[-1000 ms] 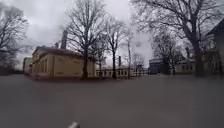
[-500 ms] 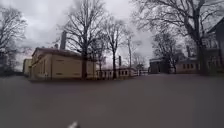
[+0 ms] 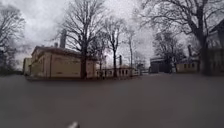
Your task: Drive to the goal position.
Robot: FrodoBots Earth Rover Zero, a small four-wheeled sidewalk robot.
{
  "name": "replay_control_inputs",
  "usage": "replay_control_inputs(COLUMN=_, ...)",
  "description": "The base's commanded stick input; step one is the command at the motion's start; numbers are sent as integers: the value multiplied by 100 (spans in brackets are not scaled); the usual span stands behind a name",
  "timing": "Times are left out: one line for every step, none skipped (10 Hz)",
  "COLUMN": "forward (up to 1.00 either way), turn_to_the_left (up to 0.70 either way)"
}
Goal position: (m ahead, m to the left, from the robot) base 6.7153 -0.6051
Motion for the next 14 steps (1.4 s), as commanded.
replay_control_inputs(forward=100, turn_to_the_left=0)
replay_control_inputs(forward=100, turn_to_the_left=0)
replay_control_inputs(forward=100, turn_to_the_left=0)
replay_control_inputs(forward=100, turn_to_the_left=0)
replay_control_inputs(forward=100, turn_to_the_left=0)
replay_control_inputs(forward=100, turn_to_the_left=0)
replay_control_inputs(forward=100, turn_to_the_left=0)
replay_control_inputs(forward=100, turn_to_the_left=0)
replay_control_inputs(forward=100, turn_to_the_left=0)
replay_control_inputs(forward=100, turn_to_the_left=0)
replay_control_inputs(forward=100, turn_to_the_left=0)
replay_control_inputs(forward=100, turn_to_the_left=0)
replay_control_inputs(forward=100, turn_to_the_left=0)
replay_control_inputs(forward=100, turn_to_the_left=0)
